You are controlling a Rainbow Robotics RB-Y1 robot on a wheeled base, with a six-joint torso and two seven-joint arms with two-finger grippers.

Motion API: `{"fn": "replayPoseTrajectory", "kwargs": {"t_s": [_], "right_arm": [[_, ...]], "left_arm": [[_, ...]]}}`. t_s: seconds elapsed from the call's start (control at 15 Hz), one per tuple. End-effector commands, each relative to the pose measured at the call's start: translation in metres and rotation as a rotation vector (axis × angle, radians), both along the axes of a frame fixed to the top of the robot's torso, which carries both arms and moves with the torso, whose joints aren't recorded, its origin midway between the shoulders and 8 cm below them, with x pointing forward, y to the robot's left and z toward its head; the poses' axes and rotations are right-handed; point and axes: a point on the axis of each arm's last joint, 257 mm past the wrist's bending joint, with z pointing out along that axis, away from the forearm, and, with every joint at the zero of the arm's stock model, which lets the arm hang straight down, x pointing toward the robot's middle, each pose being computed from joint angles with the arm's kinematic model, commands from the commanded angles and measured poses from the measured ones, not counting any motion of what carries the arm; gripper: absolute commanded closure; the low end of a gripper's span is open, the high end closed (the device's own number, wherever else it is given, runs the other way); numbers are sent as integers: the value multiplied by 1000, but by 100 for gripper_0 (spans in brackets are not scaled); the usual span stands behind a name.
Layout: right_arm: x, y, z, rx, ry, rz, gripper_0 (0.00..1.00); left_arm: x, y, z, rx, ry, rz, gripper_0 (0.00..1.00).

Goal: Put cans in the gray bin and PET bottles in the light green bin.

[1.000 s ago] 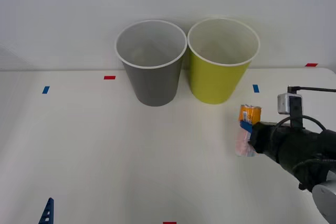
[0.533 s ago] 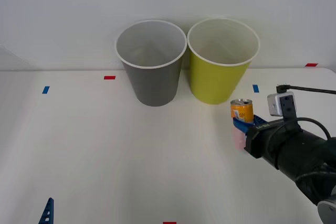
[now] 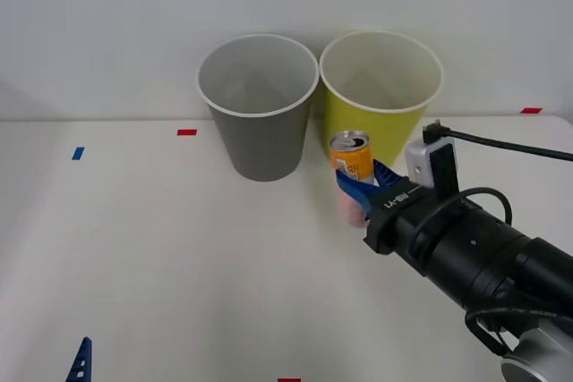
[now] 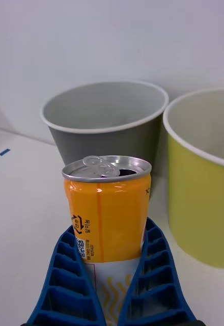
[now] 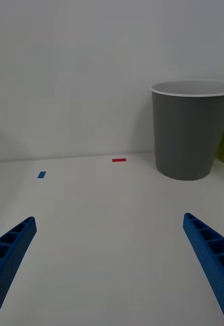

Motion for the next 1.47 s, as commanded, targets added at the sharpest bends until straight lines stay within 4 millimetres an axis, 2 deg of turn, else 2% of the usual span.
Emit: {"fn": "replayPoseTrajectory", "kwargs": {"t_s": [0.07, 0.4, 0.53, 0.67, 1.0, 1.13, 1.47], "right_arm": [[13, 17, 39, 86, -121, 32, 100], [12, 48, 98, 188, -238, 104, 100], [18, 61, 119, 215, -275, 124, 100], [37, 78, 130, 231, -283, 143, 100], [79, 96, 150, 234, -297, 141, 100], [97, 95, 158, 241, -297, 124, 100], [136, 91, 161, 202, -306, 70, 100]], "left_arm": [[0, 0, 0, 0, 0, 0, 0], [0, 0, 0, 0, 0, 0, 0], [0, 0, 0, 0, 0, 0, 0], [0, 0, 0, 0, 0, 0, 0], [0, 0, 0, 0, 0, 0, 0], [0, 0, 0, 0, 0, 0, 0], [0, 0, 0, 0, 0, 0, 0]]}}
